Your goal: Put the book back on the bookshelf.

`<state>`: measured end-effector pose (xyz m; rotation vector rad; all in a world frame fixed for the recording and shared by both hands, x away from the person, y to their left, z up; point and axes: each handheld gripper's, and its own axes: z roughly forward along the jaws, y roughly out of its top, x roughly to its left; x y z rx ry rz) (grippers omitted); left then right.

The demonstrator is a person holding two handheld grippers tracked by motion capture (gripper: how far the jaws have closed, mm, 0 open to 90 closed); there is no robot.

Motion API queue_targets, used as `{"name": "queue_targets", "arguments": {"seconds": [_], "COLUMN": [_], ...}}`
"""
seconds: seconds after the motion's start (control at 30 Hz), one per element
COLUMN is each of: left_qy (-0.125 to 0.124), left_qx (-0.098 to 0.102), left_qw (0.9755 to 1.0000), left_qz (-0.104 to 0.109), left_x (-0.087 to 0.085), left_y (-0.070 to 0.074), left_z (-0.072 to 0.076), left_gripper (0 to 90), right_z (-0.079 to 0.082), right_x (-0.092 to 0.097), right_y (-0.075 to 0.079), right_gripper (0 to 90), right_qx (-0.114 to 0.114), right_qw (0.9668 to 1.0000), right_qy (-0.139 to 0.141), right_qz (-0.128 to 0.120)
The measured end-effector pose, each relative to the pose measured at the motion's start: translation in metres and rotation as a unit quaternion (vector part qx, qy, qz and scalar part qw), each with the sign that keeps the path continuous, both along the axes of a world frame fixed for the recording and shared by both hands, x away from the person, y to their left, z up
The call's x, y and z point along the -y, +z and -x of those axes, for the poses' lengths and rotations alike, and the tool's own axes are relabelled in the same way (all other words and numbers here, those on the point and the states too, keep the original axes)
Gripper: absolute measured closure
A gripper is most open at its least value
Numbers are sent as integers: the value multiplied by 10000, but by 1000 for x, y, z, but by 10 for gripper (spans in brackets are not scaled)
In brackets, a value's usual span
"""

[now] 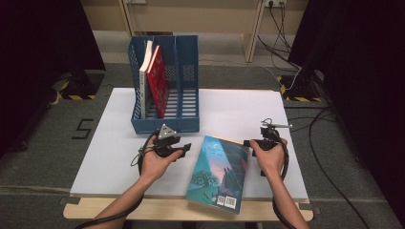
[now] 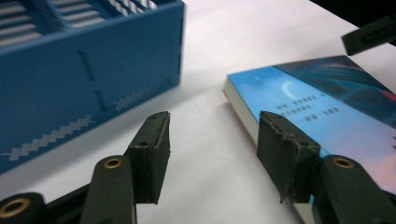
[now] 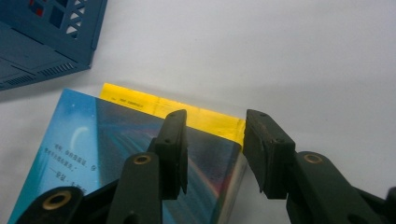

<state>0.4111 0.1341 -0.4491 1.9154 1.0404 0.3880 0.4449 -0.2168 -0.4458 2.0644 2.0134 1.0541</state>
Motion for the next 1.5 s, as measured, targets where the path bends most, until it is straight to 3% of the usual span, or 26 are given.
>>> {"name": "queue_targets", "arguments": {"seconds": [0.17, 0.3, 0.47, 0.93, 1.5], "left_qy": [-145, -237, -305, -445, -612], "left_qx": [-160, -145, -228, -467, -589], "left_qw": [9998, 9996, 9993, 9979, 9964], "left_qz": [28, -55, -8, 83, 77], "left_x": [10, 17, 24, 33, 39], "left_y": [-6, -9, -12, -18, -22], "left_z": [0, 0, 1, -1, -1], "left_gripper": [449, 456, 457, 462, 474], "right_z": [0, 0, -2, -5, -6], "right_x": [4, 4, 2, 1, 0], "right_y": [-4, -5, -7, -10, -10], "right_gripper": [595, 589, 588, 564, 547], "right_qx": [-99, -139, -166, -273, -324], "right_qw": [9999, 9997, 9994, 9990, 9989], "right_qy": [-11, 53, 52, 74, 81], "right_qz": [-136, -215, -305, -349, -326]}}
